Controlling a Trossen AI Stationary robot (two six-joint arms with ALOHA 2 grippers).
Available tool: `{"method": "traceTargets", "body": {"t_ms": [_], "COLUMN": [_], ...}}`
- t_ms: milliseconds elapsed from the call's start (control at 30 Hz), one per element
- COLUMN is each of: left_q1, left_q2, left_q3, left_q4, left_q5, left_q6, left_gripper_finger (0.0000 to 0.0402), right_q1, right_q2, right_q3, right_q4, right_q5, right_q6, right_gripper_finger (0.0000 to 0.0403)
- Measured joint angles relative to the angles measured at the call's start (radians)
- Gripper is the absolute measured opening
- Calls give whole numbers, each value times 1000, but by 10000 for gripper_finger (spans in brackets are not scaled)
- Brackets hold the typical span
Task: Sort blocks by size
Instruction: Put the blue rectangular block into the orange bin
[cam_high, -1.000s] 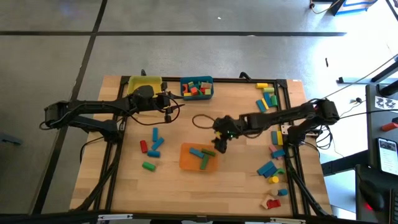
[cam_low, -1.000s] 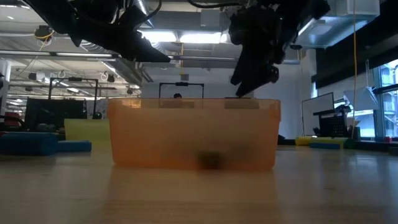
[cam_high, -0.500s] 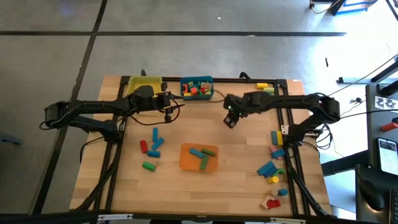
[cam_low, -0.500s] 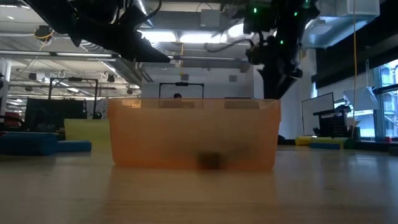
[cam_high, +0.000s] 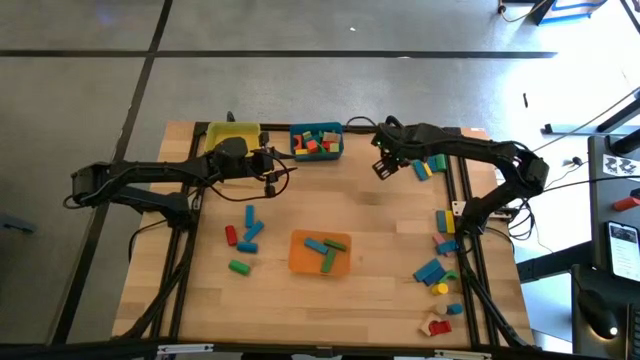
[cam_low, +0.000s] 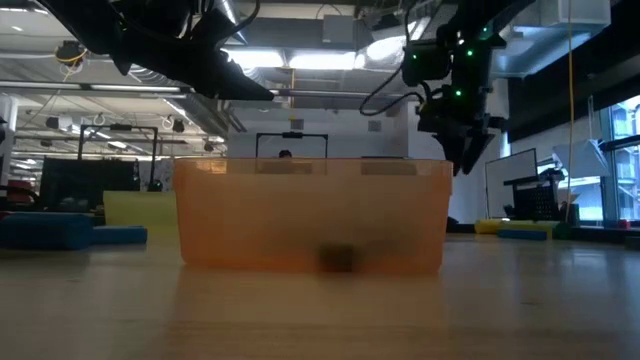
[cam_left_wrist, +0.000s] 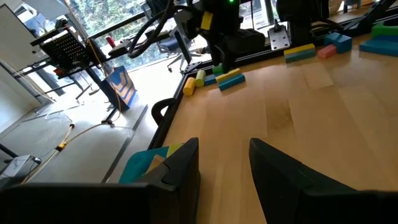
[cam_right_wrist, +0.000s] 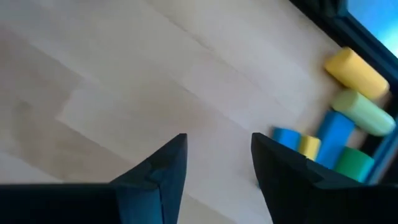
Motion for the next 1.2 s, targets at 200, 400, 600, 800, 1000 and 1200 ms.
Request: {"method": "traceTargets", "body": {"t_ms": [200,400,600,800,1000,1200], "left_q1": [0,0,0,0,0,0], "left_q2": [0,0,0,0,0,0], "left_q3": [0,0,0,0,0,0], "left_q4": [0,0,-1,-2,-2,-2], "left_q5": [0,0,0,0,0,0], "left_q6": [0,6,6,6,6,6], "left_gripper_finger": [127,127,127,127,127,127], "right_q1": [21,132,196,161,41,-30], "right_q2": [0,0,0,0,0,0], "right_q3": [0,0,0,0,0,-15], "right_q4": [-135,-231,-285,-293,-249,-187], "right_q5": [-10,2,66,164,185,156], "right_q6": [26,109,171,188,161,128], "right_gripper_finger": [177,177,177,177,177,177]}}
